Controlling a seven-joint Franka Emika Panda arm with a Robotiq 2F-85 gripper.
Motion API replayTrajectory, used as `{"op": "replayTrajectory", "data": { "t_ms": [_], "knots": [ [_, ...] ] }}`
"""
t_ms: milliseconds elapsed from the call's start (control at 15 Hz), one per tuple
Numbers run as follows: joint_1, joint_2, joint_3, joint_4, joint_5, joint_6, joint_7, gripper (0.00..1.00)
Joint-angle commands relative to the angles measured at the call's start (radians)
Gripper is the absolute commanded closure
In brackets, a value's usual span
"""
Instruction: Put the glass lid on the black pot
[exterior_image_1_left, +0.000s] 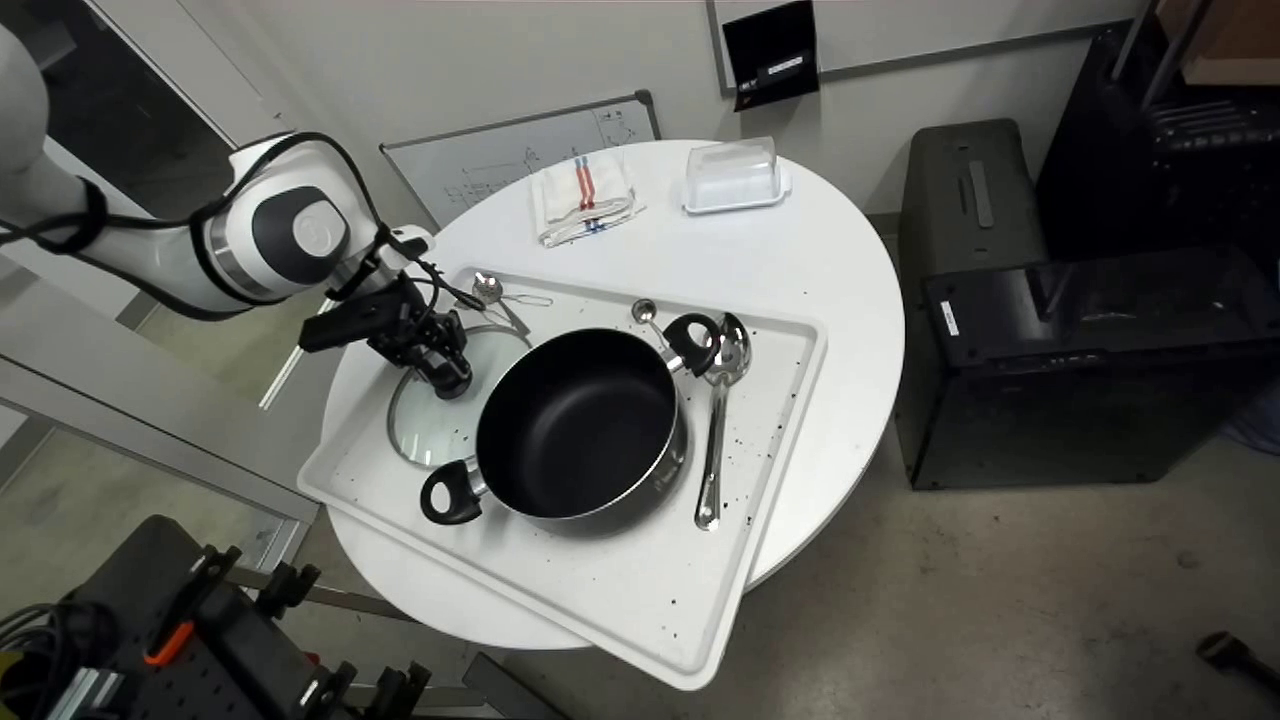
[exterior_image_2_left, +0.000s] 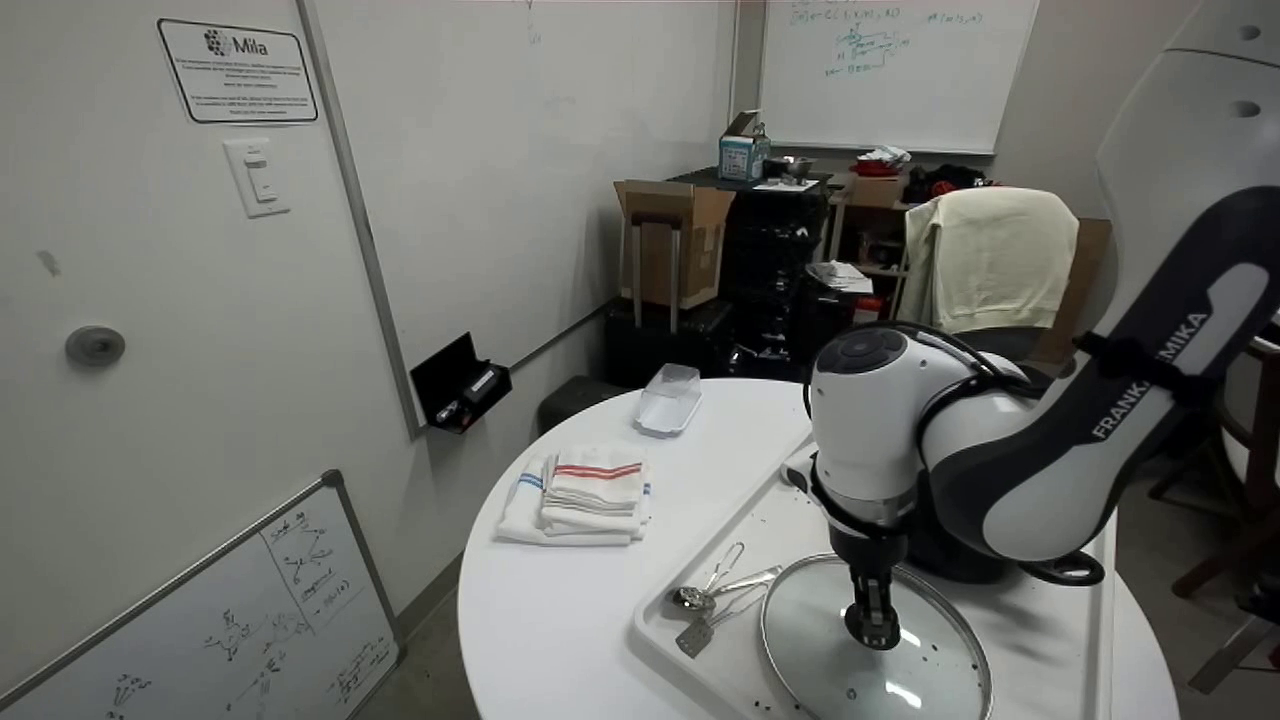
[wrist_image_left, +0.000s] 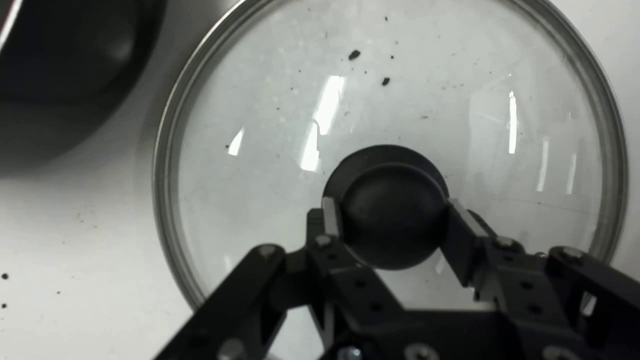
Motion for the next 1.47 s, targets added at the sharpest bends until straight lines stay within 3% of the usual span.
{"op": "replayTrajectory", "data": {
  "t_ms": [0, 800, 1400],
  "knots": [
    [-0.002, -0.092, 0.008, -0.063, 0.007, -0.013, -0.029, 0.75],
    [-0.039, -0.294, 0.069, -0.21, 0.031, -0.03, -0.08, 0.75],
    [-0.066, -0.49, 0.092, -0.311, 0.06, -0.183, -0.085, 0.75]
  ]
}}
